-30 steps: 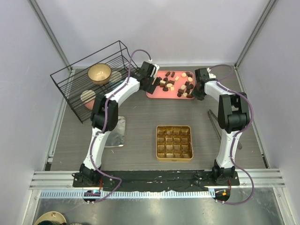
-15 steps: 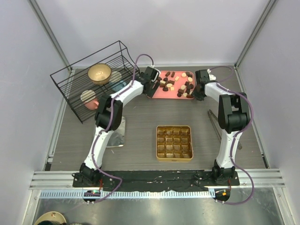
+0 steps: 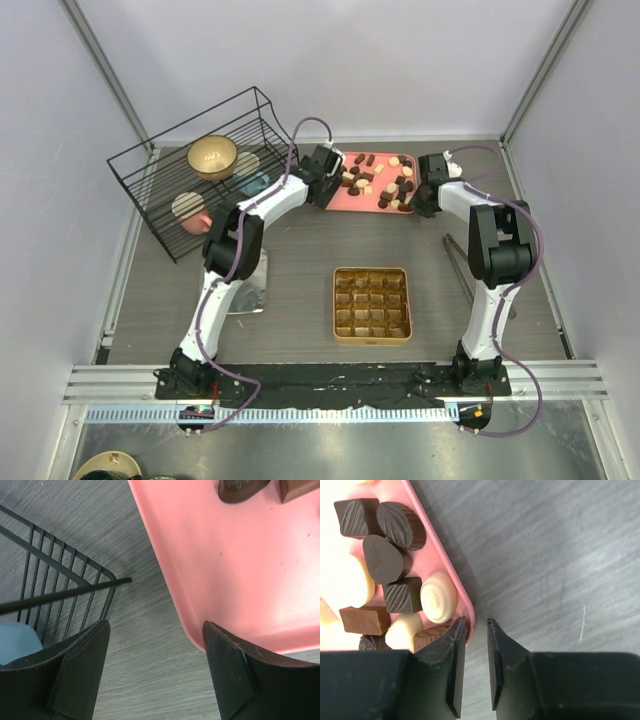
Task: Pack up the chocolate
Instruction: Move the plate to the center of the board, then pick up the clamp from the center of the board.
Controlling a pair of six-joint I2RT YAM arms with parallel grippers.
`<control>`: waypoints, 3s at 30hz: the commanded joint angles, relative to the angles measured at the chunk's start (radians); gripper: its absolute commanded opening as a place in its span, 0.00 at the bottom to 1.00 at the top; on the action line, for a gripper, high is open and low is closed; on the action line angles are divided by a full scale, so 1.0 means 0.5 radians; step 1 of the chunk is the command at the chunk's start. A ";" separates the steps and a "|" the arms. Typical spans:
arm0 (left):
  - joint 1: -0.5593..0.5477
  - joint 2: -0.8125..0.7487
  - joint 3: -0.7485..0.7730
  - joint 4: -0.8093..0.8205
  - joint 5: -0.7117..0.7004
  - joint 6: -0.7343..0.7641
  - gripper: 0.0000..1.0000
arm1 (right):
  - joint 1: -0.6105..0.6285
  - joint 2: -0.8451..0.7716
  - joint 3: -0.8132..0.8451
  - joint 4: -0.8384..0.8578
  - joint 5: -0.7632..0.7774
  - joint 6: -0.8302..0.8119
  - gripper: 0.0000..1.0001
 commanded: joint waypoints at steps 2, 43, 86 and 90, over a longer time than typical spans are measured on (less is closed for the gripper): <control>-0.022 -0.172 -0.245 0.016 0.009 0.033 0.79 | -0.014 -0.173 -0.183 -0.153 0.023 0.012 0.26; -0.025 -1.160 -0.395 -0.773 0.251 -0.170 1.00 | -0.081 -1.032 -0.215 -1.128 0.477 -0.245 0.46; 0.030 -1.931 -1.101 -0.739 0.395 -0.188 1.00 | -0.176 -0.443 -0.353 -1.083 0.201 -0.300 0.19; 0.030 -1.980 -1.132 -0.770 0.399 -0.185 1.00 | -0.173 -0.425 -0.331 -1.089 0.201 -0.306 0.18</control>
